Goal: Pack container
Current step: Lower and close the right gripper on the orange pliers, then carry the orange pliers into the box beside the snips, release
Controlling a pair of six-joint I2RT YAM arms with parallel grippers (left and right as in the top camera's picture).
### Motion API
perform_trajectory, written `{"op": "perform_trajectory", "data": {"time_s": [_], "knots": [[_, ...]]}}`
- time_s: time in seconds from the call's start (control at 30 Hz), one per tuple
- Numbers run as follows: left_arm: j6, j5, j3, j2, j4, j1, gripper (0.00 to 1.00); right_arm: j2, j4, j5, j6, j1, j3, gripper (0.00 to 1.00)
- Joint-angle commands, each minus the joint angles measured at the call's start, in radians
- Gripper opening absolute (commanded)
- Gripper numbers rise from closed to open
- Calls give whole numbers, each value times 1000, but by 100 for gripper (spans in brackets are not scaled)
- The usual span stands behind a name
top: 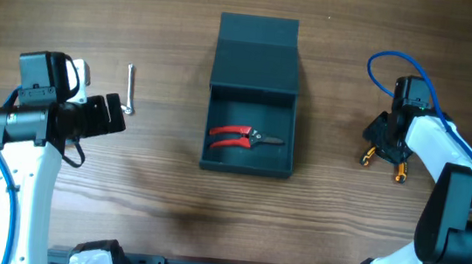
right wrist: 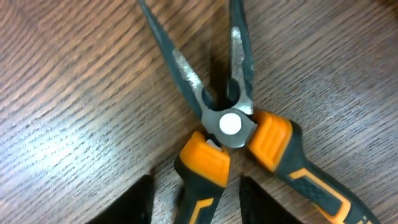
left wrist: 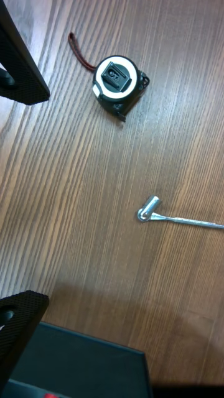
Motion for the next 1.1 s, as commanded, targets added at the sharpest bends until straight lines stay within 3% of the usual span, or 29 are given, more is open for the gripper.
{"op": "perform_trajectory", "data": {"time_s": [0.0,0.1,0.23,0.43,0.63,1.07], "knots": [[16,20,23,-2,-1,6,100,69,-1,-86,8,4,-21,32],[16,20,23,-2,-1,6,100,69,-2,-85,8,4,-21,14],[16,20,23,-2,-2,6,100,69,-2,-85,8,4,-21,4],[16,20,23,-2,0,6,100,69,19,-90,-56,4,-20,4],[16,20,23,-2,0,6,100,58,-34,-233,-175,5,67,4],[16,20,23,-2,4,6,100,-98,-448,-257,-476,183,484,4]]}}
